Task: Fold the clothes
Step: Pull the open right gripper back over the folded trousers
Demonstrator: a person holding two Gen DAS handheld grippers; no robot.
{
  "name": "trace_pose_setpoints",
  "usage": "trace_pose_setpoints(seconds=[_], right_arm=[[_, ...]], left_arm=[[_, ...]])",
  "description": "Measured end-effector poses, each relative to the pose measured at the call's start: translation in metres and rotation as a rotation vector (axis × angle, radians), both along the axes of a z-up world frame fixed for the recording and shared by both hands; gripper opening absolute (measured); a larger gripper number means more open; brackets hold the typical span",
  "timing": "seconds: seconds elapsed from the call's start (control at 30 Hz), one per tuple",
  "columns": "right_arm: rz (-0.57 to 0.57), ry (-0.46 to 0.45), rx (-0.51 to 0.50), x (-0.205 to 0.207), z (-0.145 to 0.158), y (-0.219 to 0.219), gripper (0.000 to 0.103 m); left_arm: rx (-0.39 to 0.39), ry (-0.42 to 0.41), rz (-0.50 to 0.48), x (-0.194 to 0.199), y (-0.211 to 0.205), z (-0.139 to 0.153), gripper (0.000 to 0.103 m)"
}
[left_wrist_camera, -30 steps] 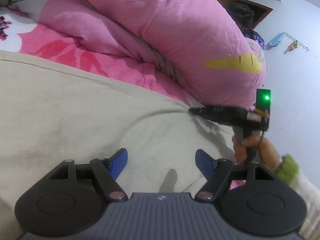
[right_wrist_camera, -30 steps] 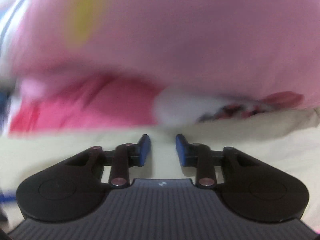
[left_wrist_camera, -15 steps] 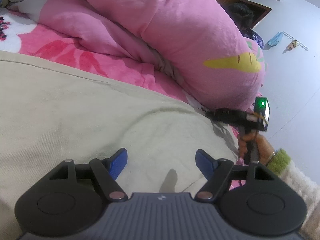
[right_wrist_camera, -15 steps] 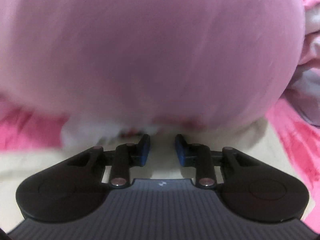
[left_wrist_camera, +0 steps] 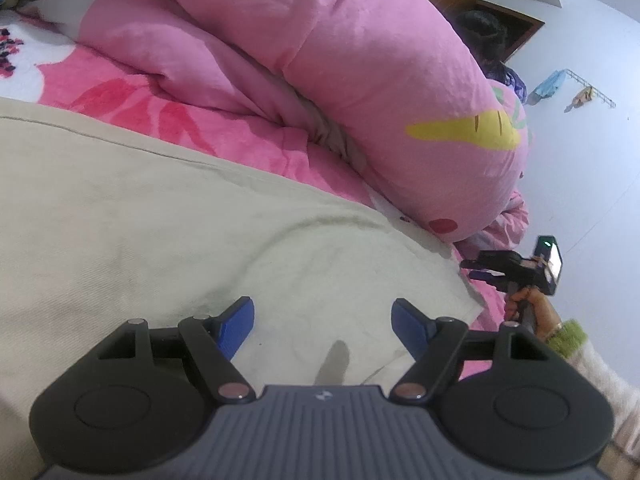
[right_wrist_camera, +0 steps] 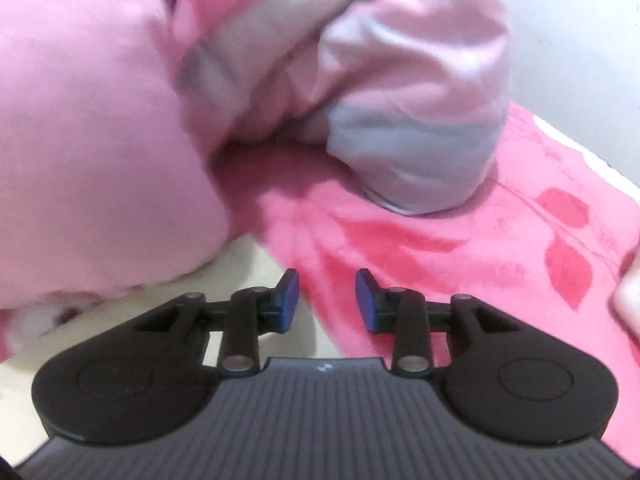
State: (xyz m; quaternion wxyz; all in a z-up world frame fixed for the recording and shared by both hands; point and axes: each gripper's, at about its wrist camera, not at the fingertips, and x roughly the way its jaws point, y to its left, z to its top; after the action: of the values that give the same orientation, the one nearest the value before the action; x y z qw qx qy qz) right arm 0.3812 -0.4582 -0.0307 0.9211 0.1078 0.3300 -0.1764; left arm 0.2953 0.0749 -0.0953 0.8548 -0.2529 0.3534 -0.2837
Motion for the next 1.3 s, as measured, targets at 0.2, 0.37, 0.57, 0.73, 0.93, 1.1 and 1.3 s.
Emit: trace_pose_setpoints(seconds=[0.2, 0.37, 0.57, 0.73, 0.93, 1.1, 1.3], right_arm=[[0.568, -0.057, -0.033, -0.02, 0.029, 0.168, 0.031], [1.024, -0.069, -0.134, -0.014, 0.017, 0.314, 0.03], [0.87, 0.039, -0.111, 0.01, -0.008, 0.24, 0.029], [0.331, 0.063, -0.106, 0.0, -0.016, 0.056, 0.032], [0.192, 0.021, -0.065, -0.052, 0.011, 0.03, 0.031], [0.76, -0.032, -0.04, -0.071, 0.023, 0.209, 0.031], [1.278, 0.047, -0.191, -0.11, -0.005, 0.377, 0.031]], left_arm=[[-0.119, -0.031, 0.117, -0.001, 0.034, 0.015, 0.081], [-0.14, 0.031, 0.263, 0.007, 0.065, 0.002, 0.08], [-0.174, 0.045, 0.271, 0.009, 0.072, -0.003, 0.08], [-0.146, 0.034, 0.269, 0.009, 0.071, -0.003, 0.08], [-0.189, 0.064, 0.272, 0.02, 0.071, 0.001, 0.08], [-0.235, 0.073, 0.276, 0.017, 0.076, -0.002, 0.08], [-0.266, 0.081, 0.265, 0.02, 0.079, -0.004, 0.08]])
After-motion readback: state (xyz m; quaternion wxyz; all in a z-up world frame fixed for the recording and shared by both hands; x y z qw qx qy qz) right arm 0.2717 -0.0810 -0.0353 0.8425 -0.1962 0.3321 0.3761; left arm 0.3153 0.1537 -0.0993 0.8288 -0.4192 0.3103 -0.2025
